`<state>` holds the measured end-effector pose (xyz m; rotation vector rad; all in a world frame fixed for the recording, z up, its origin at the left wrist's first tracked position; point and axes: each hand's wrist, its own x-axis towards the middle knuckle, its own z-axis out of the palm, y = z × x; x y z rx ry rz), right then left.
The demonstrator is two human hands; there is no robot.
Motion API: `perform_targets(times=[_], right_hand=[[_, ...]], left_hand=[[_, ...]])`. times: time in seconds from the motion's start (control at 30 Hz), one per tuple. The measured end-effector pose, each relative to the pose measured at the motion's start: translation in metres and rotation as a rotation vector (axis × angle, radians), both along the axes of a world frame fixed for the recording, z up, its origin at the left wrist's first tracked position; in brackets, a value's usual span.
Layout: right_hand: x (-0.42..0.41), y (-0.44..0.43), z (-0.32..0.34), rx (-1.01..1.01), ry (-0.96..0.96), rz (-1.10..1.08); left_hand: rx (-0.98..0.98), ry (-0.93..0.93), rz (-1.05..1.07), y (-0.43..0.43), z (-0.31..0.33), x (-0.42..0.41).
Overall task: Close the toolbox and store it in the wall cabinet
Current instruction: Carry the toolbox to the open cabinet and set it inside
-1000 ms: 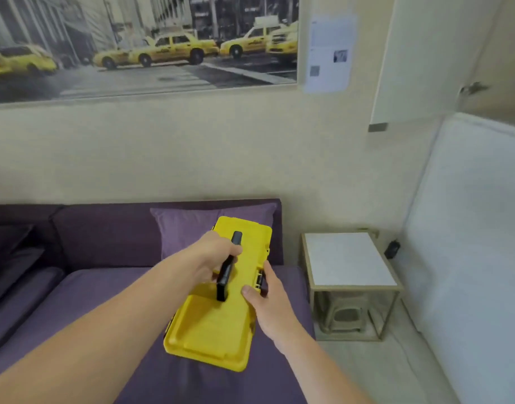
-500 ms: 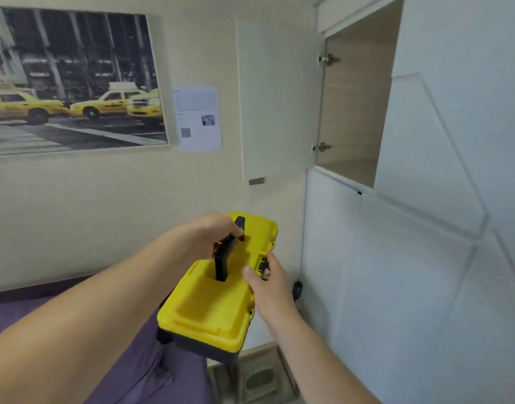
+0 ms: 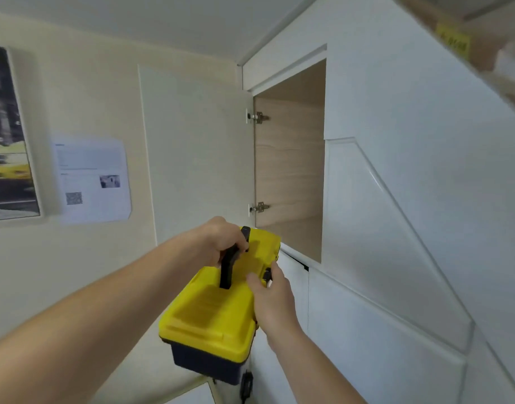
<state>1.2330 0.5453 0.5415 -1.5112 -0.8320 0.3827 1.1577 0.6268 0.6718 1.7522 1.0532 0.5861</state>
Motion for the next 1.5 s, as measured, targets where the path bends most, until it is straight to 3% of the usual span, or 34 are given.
perform_targets(times=[0.53,0.83,1.0,1.23,1.33,1.5], right_hand=[[0.211,0.191,0.035,-0.090,-0.163,-0.036],[0.304,0.277,0.039,-0.112,-0.172,-0.294],[0.342,0.296,0.038,-0.308,-0.302,-0.466],[0.368,0.293,0.028,-0.714,-0.459,-0.400],[0.384,0.292,0.027,-0.787,-0.486,-0.431],[0.400,0.292,0.026,-0.829,-0.620,-0.532]], left_hand=[[0.019,0.022,-0.043,0.202,0.033,0.224],[-0.005,-0.026,-0.275,0.300,0.031,0.360],[-0.023,-0.034,-0.428,0.328,0.017,0.439],[0.021,-0.001,-0.609,0.323,0.004,0.517],[0.018,0.004,-0.647,0.324,0.005,0.534],[0.296,0.008,-0.616,0.350,-0.007,0.545]])
